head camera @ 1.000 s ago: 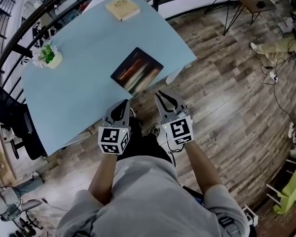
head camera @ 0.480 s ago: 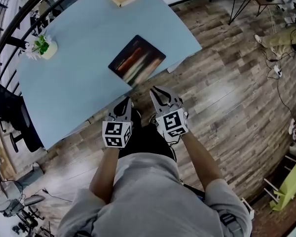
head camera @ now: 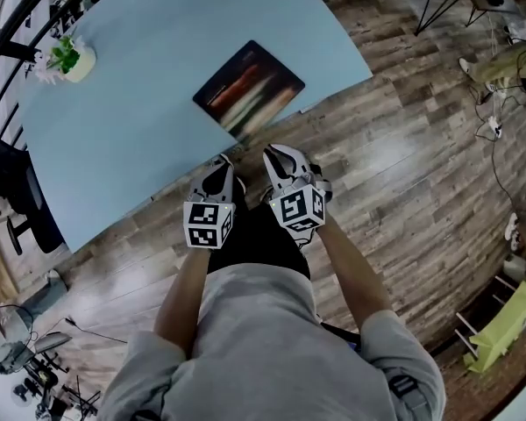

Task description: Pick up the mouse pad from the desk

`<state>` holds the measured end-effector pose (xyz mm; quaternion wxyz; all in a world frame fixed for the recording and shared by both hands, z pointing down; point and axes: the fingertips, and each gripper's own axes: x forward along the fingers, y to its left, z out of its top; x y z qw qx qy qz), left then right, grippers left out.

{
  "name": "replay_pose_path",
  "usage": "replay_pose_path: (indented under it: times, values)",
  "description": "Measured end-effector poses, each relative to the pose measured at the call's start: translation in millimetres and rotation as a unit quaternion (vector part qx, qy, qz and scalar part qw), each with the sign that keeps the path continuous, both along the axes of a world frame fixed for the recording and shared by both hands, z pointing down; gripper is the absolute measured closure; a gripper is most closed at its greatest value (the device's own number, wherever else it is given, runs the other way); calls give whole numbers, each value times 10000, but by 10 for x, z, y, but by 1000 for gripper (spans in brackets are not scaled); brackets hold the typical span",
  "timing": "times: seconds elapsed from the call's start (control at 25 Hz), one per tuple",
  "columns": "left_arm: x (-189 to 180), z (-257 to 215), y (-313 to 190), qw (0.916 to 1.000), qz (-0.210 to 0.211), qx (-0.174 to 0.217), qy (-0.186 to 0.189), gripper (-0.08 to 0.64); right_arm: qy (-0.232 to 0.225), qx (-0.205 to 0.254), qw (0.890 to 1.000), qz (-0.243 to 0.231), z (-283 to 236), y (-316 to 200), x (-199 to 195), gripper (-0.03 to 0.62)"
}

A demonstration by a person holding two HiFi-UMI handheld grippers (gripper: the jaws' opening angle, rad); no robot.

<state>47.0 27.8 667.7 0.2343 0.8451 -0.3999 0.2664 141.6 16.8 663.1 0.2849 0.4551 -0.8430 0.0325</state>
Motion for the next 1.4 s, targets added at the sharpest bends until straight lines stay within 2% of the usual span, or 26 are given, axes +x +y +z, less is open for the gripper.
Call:
replay_pose_path:
  times: [0.32,0.56,0.72,1.04,1.16,1.4]
  values:
    - [-130,232,-20,9997,-121,-186,-73,548,693,7,9960,-565,309,-25,-238,548]
    - [-261,305,-57,9993,-256,-236,-130,548,1043,-53,9906,-881,491,-16,-371,546]
    - [-336,328,-76,9990,-320,-268,-150,548,1541,83,9817,-1117,604,-39,-442,543]
    - [-423,347,-118,9987,-343,-316,-200,548,2493,474,9560,-1471,754,-94,-517,515]
    - [-443,351,-145,9987,-332,-330,-205,548,2668,544,9507,-1485,786,-125,-534,486]
    - [-442,342,-190,9988,-304,-330,-183,548,2802,622,9462,-1492,816,-192,-562,485]
